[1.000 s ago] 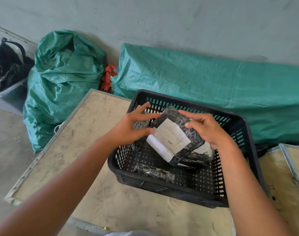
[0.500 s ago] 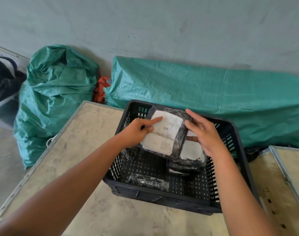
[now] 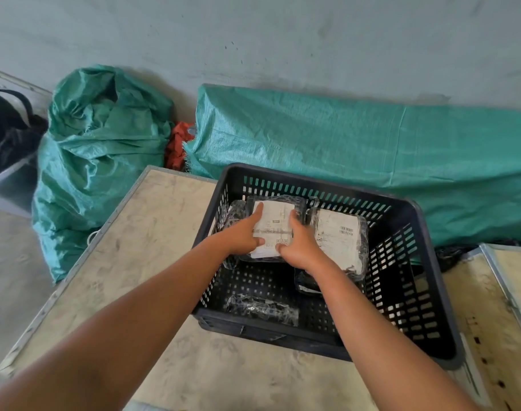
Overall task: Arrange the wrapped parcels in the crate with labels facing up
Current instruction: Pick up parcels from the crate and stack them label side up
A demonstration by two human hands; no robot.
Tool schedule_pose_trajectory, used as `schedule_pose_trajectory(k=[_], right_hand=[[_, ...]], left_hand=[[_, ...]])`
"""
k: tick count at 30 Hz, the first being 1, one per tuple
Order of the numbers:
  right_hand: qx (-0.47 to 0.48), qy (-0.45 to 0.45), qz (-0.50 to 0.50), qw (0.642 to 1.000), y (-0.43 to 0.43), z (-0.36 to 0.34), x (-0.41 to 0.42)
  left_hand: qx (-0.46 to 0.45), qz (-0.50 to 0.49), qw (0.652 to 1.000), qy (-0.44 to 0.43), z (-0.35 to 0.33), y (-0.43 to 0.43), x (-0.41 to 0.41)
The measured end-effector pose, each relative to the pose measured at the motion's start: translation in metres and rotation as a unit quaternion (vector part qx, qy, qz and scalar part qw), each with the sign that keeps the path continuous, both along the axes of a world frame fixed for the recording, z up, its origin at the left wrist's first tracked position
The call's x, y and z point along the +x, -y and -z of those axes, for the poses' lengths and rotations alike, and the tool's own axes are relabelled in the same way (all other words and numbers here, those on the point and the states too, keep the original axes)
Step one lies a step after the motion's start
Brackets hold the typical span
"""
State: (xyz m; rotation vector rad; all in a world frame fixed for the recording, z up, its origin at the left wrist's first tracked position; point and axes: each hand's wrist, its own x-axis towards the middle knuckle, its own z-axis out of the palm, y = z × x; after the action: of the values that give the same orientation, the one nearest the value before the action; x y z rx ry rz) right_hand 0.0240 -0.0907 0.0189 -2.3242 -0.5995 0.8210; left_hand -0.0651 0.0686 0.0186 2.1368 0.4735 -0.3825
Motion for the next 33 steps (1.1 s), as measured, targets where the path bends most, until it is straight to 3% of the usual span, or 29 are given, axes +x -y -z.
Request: schedule_pose_trajectory(k=[12,22,28,33], right_hand=[[-0.042,-0.024,0.039,0.998,-0.003,0.020,-0.003],[-0.108,-0.052,0.040,0.992,-0.019,0.031,-0.003],[-0.099,-0.028,0.020,0.995,-0.012,0.045,-0.002],[-0.102,-0.041,-0.001,0.994,-0.017,0.044,-0.009]], left_hand=[[0.098,0.112,0.987,-0.067,0.014,-0.002,0.013],[0.113,0.079,0.981,-0.139,0.032,0.016,0.029],[0.127,0.078,0.983,-0.106,0.032,0.009,0.029],[0.193,0.089,0.970,-0.120,0.035,0.016,0.033]])
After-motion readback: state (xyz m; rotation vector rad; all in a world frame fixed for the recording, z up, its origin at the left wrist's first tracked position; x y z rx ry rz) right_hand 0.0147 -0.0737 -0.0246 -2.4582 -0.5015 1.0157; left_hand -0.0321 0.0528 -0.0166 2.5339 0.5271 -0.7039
